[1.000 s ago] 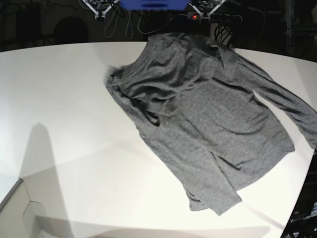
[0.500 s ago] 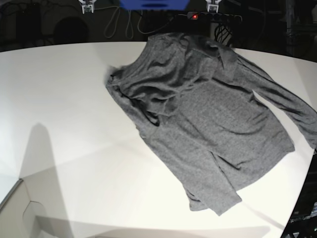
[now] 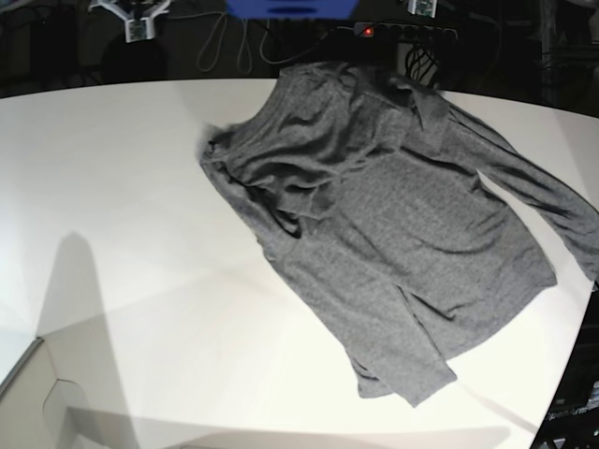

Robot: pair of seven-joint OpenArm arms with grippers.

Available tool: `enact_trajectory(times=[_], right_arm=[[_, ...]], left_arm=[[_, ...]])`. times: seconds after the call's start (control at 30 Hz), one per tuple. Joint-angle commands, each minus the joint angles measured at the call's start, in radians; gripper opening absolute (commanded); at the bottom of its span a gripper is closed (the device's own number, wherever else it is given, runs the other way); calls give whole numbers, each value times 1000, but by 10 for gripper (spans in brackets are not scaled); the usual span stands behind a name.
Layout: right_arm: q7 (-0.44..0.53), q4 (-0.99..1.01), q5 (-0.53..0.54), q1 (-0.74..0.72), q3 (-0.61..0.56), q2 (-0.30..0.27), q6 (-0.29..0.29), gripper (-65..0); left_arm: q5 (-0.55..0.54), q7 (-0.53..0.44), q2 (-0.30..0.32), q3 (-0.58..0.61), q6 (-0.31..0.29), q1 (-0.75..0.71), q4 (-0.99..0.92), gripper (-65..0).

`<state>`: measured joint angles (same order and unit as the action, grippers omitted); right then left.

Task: Layout the t-shirt on the table in an organized manner, then fold the t-shirt properly
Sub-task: 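Move the right gripper toward the grey shirt's collar corner, then lower the right gripper and pinch the shirt's collar corner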

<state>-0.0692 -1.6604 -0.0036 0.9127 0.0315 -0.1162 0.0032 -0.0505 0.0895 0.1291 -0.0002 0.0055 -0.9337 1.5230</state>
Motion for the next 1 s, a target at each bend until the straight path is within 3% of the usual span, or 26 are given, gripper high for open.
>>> enact_trajectory(times=[0.0, 0.33, 0.47, 0.7, 0.87, 0.97], right_arm=[[26, -53, 1, 27, 2, -4, 1, -650], [9, -349, 1, 67, 14, -4, 1, -650], [-19, -372, 1, -2, -11, -4, 1, -650], [-177, -372, 1, -149, -95, -3, 1, -650], [-343, -372, 1, -257, -180, -4, 1, -533], [-404, -372, 1, -297, -218, -4, 2, -442]], left_arm=[[1, -17, 4, -1, -2, -41, 54, -650], [1, -17, -3, -36, -2, -163, 360, -650], [1, -15, -6, -76, -2, -178, 442, -650], [-1, -15, -6, -113, -2, -173, 460, -650], [-32, -15, -6, -114, -2, -170, 460, -641], [-124, -15, 4, -120, -2, -170, 462, -552]])
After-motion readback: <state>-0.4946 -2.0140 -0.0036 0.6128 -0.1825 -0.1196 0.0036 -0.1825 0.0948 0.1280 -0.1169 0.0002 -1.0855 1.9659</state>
